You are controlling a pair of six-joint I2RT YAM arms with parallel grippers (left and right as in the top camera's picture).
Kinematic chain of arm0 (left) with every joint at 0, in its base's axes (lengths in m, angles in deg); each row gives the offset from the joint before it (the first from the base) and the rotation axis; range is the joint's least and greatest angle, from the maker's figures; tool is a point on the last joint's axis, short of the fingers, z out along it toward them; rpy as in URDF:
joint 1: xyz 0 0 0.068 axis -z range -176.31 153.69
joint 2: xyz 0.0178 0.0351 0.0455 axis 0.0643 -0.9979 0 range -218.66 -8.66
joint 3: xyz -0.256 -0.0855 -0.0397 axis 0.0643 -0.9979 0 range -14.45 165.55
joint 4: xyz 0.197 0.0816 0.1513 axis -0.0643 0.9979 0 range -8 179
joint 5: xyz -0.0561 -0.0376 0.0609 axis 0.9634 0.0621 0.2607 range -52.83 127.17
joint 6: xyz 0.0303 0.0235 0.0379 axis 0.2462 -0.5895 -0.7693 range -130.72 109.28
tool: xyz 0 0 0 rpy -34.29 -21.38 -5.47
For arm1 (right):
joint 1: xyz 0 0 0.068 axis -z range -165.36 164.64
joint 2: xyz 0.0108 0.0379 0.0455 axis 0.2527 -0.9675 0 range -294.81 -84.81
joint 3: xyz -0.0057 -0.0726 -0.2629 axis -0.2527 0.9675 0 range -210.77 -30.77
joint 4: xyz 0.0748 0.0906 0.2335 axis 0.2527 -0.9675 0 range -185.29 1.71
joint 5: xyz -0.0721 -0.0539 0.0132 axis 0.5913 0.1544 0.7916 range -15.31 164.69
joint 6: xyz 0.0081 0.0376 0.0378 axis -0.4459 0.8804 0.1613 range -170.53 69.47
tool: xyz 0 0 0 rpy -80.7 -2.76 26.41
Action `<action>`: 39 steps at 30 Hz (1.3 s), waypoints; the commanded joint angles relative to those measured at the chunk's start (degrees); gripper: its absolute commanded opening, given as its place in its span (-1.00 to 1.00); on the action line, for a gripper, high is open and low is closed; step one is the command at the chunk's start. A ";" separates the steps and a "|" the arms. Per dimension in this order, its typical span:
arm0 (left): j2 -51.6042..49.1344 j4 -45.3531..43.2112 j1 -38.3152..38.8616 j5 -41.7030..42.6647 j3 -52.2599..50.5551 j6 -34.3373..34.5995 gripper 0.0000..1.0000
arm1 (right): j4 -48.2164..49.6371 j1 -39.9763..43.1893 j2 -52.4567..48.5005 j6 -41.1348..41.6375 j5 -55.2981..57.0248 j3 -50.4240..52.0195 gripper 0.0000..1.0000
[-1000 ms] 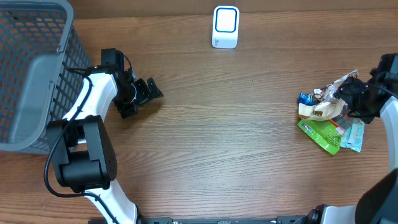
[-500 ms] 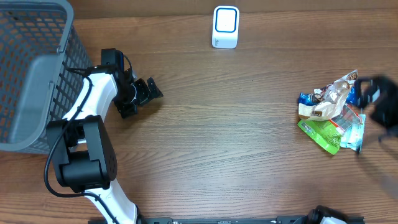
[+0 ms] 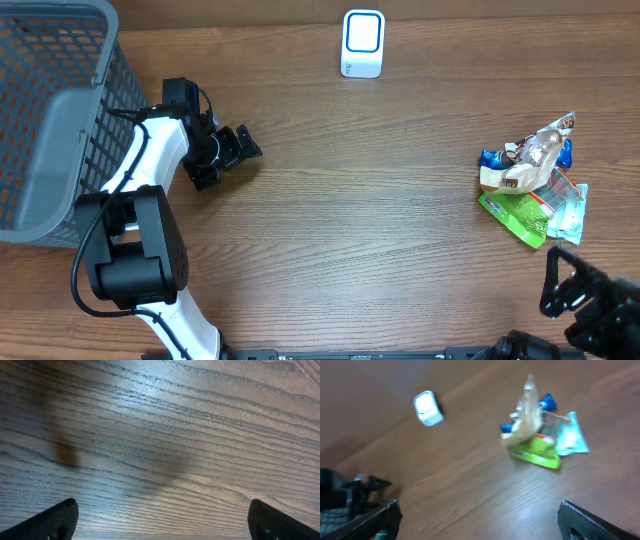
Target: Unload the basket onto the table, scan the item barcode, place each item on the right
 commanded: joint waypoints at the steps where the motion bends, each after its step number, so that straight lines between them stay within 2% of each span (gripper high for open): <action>1: -0.02 -0.09 0.15 -0.33 0.79 -0.09 0.99 | 0.31 0.07 -0.17 -0.26 4.76 -0.24 1.00; 9: -0.02 -0.07 0.15 -0.33 0.79 -0.07 1.00 | 1.07 0.07 0.61 -0.37 6.12 0.04 1.00; 14: -0.02 -0.09 0.15 -0.33 0.79 -0.07 1.00 | 13.40 0.07 5.79 -4.68 5.97 6.91 1.00; 18: -0.02 -0.07 0.15 -0.31 0.79 -0.07 1.00 | 25.77 -2.25 12.92 -5.03 4.68 18.73 1.00; 23: -0.02 -0.09 0.15 -0.33 0.79 -0.07 0.99 | 45.18 -5.92 23.02 -5.01 0.26 38.75 1.00; 29: -0.02 -0.09 0.15 -0.33 0.79 -0.07 1.00 | 65.33 -7.34 29.40 -4.94 -3.91 59.80 1.00; 33: -0.02 -0.09 0.15 -0.33 0.79 -0.07 1.00 | 76.28 -10.97 31.08 -5.01 -1.99 70.62 1.00; 39: -0.02 -0.09 0.17 -0.33 0.79 -0.09 0.99 | 89.48 -18.45 31.67 -5.01 6.88 82.95 1.00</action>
